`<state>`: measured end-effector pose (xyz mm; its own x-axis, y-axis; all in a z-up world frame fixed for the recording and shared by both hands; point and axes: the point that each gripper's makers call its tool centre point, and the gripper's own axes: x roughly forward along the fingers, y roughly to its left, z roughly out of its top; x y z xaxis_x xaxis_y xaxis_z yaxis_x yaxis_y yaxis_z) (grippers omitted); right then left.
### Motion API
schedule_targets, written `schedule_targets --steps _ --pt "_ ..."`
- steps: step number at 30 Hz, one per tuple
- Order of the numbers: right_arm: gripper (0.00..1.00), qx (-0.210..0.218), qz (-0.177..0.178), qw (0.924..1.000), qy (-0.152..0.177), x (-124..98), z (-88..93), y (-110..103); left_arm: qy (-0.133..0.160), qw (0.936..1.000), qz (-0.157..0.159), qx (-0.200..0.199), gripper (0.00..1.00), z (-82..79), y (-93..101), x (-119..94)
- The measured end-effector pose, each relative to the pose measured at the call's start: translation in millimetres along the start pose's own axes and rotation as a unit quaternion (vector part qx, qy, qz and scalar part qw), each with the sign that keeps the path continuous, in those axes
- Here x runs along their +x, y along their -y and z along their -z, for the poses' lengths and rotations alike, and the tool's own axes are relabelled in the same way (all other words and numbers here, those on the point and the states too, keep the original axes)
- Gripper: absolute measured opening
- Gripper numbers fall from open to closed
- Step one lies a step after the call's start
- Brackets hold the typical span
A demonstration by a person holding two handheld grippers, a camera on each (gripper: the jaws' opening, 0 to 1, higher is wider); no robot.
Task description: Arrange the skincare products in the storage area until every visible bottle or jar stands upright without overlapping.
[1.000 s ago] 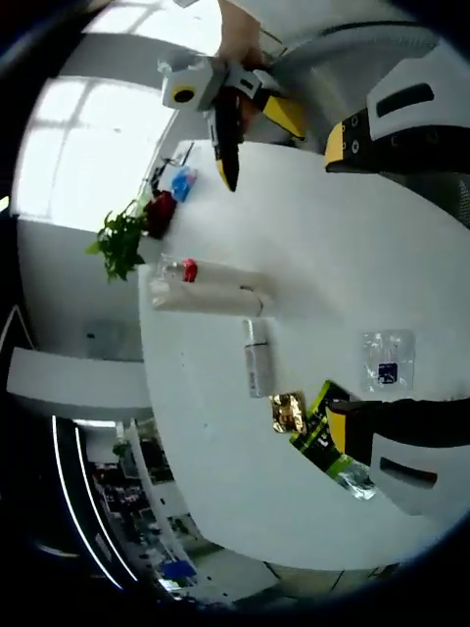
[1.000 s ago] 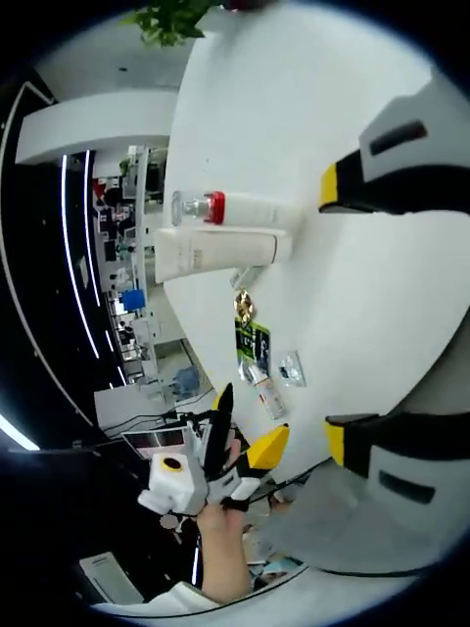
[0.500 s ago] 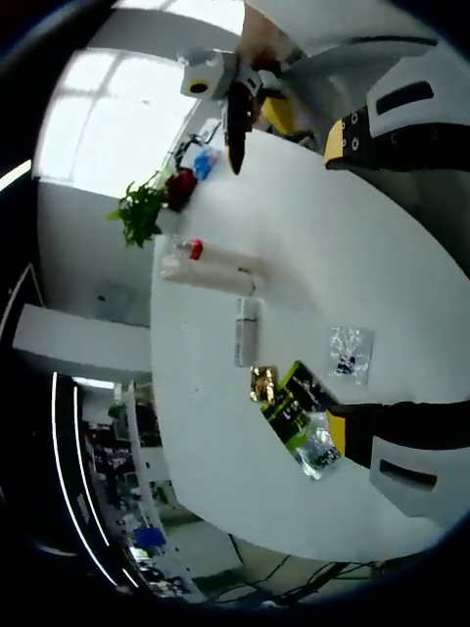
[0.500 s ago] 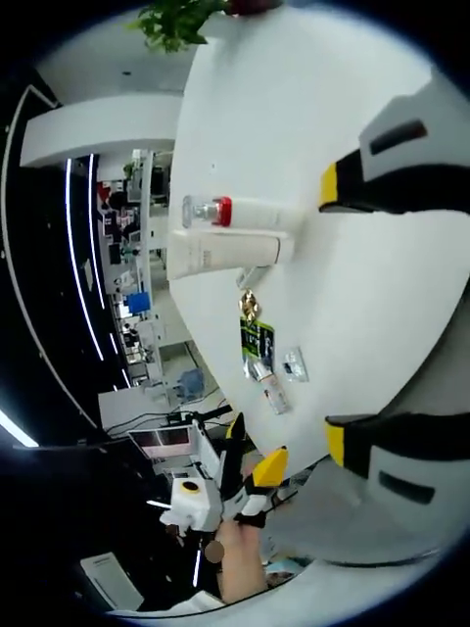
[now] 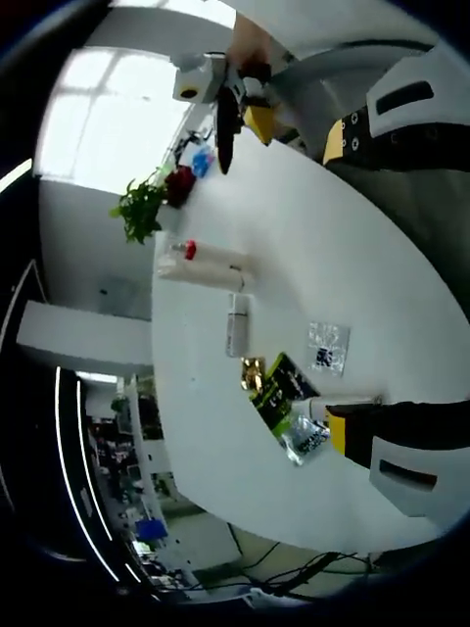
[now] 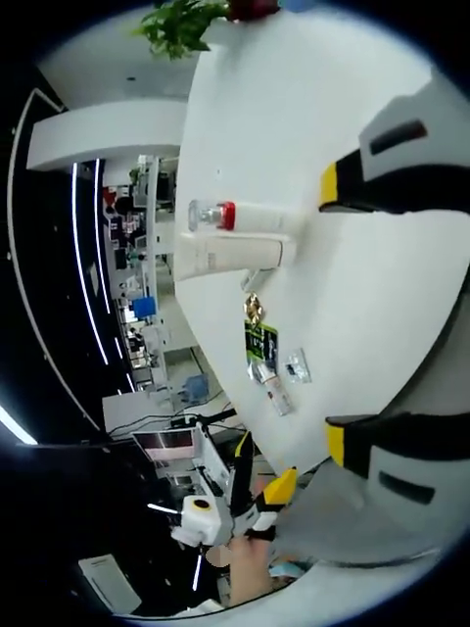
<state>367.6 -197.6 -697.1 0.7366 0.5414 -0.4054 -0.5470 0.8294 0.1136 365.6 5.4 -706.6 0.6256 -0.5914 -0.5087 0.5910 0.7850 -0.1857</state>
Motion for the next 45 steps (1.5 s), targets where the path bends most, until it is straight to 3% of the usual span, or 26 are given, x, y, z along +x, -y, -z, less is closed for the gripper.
schedule_targets --steps 6,18,29,32,36,45 --pt "0.84 -0.023 0.000 0.9997 -0.004 1.3 2.2 -2.3 -0.005 1.0000 -0.002 -0.001 0.97 3.7 0.4 -0.7" --pt "0.83 -0.013 0.004 0.9999 -0.002 1.0 3.6 0.9 -0.009 0.9999 0.005 0.012 0.97 -4.3 3.3 7.0" --pt "0.82 -0.005 0.006 1.0000 0.003 0.4 3.0 2.8 -0.037 0.9969 0.019 0.067 0.97 -17.2 -0.3 33.3" --pt "0.82 -0.002 0.006 1.0000 0.003 0.3 3.1 3.2 -0.047 0.9945 0.027 0.089 0.97 -22.4 -3.3 44.5" --pt "0.82 -0.001 0.006 1.0000 0.002 0.5 3.3 3.7 -0.073 0.9863 0.042 0.142 0.97 -26.9 -7.9 62.0" --pt "0.81 -0.001 0.007 1.0000 -0.003 1.4 5.0 4.2 -0.094 0.9760 0.068 0.184 0.95 -44.3 -15.7 98.8"
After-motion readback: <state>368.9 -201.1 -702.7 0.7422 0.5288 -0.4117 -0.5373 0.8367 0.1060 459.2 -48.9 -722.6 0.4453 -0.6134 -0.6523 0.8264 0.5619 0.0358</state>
